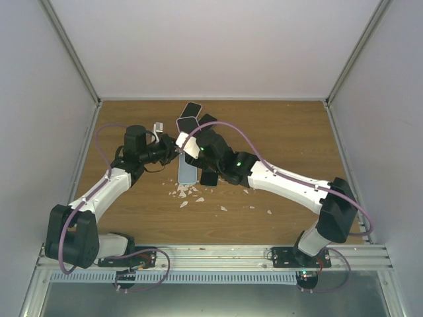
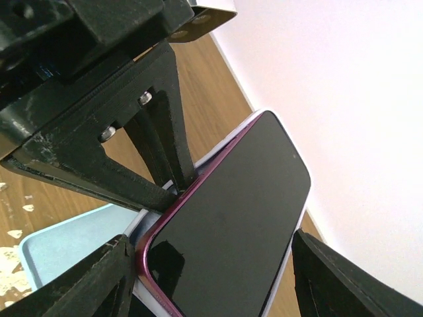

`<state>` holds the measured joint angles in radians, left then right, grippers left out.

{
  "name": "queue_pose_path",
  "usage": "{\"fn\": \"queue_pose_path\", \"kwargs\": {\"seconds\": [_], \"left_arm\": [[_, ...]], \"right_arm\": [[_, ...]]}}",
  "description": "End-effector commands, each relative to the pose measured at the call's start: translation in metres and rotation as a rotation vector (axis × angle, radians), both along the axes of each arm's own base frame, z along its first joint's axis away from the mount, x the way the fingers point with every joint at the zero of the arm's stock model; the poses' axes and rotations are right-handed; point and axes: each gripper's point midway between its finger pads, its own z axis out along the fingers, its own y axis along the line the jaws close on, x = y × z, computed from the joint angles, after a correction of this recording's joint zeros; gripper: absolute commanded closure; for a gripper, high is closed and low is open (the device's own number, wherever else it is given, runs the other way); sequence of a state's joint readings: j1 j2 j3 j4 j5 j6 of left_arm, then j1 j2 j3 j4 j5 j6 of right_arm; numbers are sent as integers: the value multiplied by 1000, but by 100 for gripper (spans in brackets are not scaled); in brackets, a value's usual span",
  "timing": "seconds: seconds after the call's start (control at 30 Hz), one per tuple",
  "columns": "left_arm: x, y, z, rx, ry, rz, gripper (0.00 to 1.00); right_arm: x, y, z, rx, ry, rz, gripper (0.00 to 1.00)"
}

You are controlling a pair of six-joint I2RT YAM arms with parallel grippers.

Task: Take the phone out of the phone case
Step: Remove the phone case from the phone.

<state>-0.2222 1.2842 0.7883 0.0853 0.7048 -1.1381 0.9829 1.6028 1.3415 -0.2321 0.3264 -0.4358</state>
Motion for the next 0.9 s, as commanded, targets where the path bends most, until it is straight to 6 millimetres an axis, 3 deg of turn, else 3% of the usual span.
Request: {"fn": "queue_pose_path", "kwargs": {"seconds": [0.0,0.27,0.6,0.87], "left_arm": [[0,-4,43,-47,-137,-42,100],[-5,-6,42,-60,-137,-61,100],[-10,-11,44,-83,-135,-94,100],[-17,-15,38,-82,-129,-120,100]], "right_arm": [[23,-18,6,-59,-128,-114,36],[34,-34,31,-102,-280,-191,46],[35,-46,-4,-273,-464,-198,50],[49,-46,6,-287,-535,-235,58]]}}
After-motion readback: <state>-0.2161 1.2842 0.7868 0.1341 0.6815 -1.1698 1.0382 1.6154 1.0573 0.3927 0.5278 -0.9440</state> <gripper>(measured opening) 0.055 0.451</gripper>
